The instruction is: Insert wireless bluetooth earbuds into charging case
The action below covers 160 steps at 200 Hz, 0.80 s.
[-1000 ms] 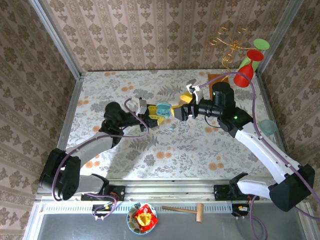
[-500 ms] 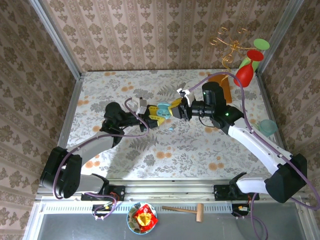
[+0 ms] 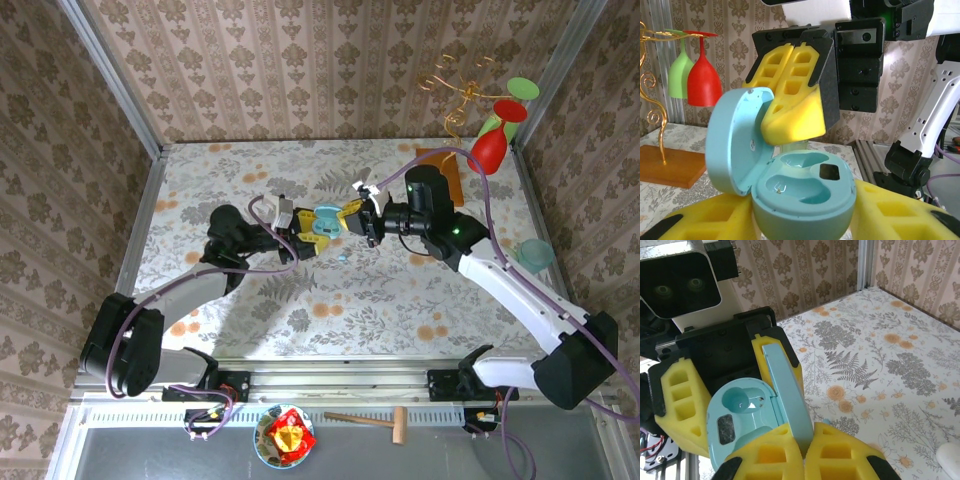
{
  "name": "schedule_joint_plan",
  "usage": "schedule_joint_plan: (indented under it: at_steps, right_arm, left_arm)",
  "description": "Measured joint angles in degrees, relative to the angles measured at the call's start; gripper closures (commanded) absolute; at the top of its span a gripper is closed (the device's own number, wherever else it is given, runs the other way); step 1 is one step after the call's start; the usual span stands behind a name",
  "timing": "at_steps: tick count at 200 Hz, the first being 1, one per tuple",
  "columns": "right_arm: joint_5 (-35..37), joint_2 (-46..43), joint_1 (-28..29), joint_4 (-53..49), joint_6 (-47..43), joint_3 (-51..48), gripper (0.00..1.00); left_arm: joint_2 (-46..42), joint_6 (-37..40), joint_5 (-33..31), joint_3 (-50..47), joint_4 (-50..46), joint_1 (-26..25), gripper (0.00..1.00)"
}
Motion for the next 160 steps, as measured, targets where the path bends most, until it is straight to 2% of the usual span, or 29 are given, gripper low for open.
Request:
schedule_joint_plan:
  at_steps: [57,88,111,160]
  right_arm:
    - [3.41,-1.73,0.92,2.05,0.00,-0.94,1.00]
    - [3.72,-1.73,1.27,2.14,-0.02,-0.94,1.00]
    - [3.72,-1.73,1.44,2.14,-0.20,-0.94,1.00]
    - [5.29,-1.73,1.53,2.14,-0.37,-0.96,1.00]
  left_arm:
    - [0.70,-0.59,-0.17,0.07,0.33,-0.20,0.53]
    - [1.16,-1.11,-0.59,0.07,0.46,-0.20,0.50]
    - [1.22,-1.49,-1.05,0.07,0.66,-0.20,0.46]
    - [1.22,-1.90,-1.66,0.09,1.33,-0.20,0.30]
